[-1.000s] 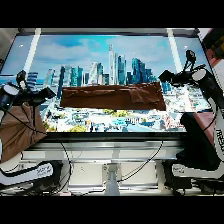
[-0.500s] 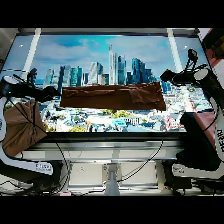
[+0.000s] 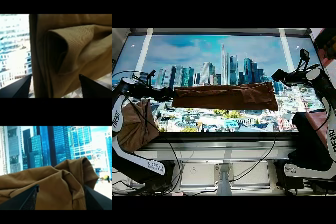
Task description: Fold the clothes and pants, and hang the long-sleeved shirts on hangers.
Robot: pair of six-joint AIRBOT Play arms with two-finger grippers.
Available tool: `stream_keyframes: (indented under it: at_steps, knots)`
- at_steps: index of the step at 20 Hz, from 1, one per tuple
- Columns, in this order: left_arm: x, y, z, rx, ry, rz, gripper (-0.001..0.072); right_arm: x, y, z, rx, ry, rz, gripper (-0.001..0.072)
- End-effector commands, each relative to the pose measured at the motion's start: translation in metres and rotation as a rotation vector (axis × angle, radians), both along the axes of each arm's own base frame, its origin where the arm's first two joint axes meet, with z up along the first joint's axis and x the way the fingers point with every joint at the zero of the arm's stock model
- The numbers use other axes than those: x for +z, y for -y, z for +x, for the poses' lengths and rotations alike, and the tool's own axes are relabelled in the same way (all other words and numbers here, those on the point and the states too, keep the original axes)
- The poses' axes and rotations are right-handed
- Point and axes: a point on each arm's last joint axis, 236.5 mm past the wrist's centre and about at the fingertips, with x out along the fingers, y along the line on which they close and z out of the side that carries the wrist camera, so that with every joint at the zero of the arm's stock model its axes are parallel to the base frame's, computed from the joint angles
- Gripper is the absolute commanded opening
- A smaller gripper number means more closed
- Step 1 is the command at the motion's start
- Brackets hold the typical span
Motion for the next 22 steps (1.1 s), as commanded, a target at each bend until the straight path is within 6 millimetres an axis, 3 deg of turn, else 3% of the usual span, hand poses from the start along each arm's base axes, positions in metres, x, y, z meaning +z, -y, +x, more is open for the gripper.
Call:
stream_keyframes:
  at_steps: [1, 5, 6, 9, 11, 12, 14, 16, 18, 21, 22]
  knots:
    - [-0.003, 0.014, 0.002, -0.076, 0.044, -0.001, 0.072, 0.002, -0.001, 0.001, -0.003, 0.003, 0.011, 0.0618]
    - [0.0, 0.042, 0.004, -0.165, 0.086, -0.015, 0.0716, 0.001, -0.003, 0.0, -0.001, -0.001, 0.015, 0.0618]
    - [0.0, 0.047, 0.003, -0.184, 0.094, -0.013, 0.0663, 0.001, -0.003, -0.001, 0.0, -0.003, 0.016, 0.0618]
    - [-0.002, 0.053, 0.011, -0.186, 0.123, 0.01, 0.0203, -0.001, -0.005, -0.004, 0.008, -0.019, 0.02, 0.06]
    - [0.003, 0.058, 0.013, -0.175, 0.131, -0.014, 0.0029, -0.002, -0.006, -0.007, 0.015, -0.031, 0.024, 0.0434]
    - [0.01, 0.061, 0.015, -0.168, 0.142, -0.031, 0.0029, -0.003, -0.008, -0.009, 0.022, -0.041, 0.028, 0.0398]
    - [0.027, 0.06, 0.019, -0.172, 0.183, -0.017, 0.0029, -0.002, -0.017, -0.015, 0.048, -0.059, 0.033, 0.0398]
    - [0.055, 0.06, 0.023, -0.175, 0.243, -0.002, 0.0028, 0.003, -0.034, -0.019, 0.089, -0.059, 0.034, 0.0375]
    - [0.091, 0.061, 0.026, -0.116, 0.268, -0.001, 0.0028, 0.012, -0.063, -0.022, 0.138, -0.042, 0.051, 0.0366]
    - [0.147, 0.068, 0.012, -0.091, 0.313, -0.012, 0.0028, 0.029, -0.12, -0.016, 0.194, 0.029, 0.122, 0.0364]
    - [0.166, 0.071, 0.006, -0.077, 0.328, -0.02, 0.0028, 0.036, -0.139, -0.011, 0.205, 0.069, 0.141, 0.0303]
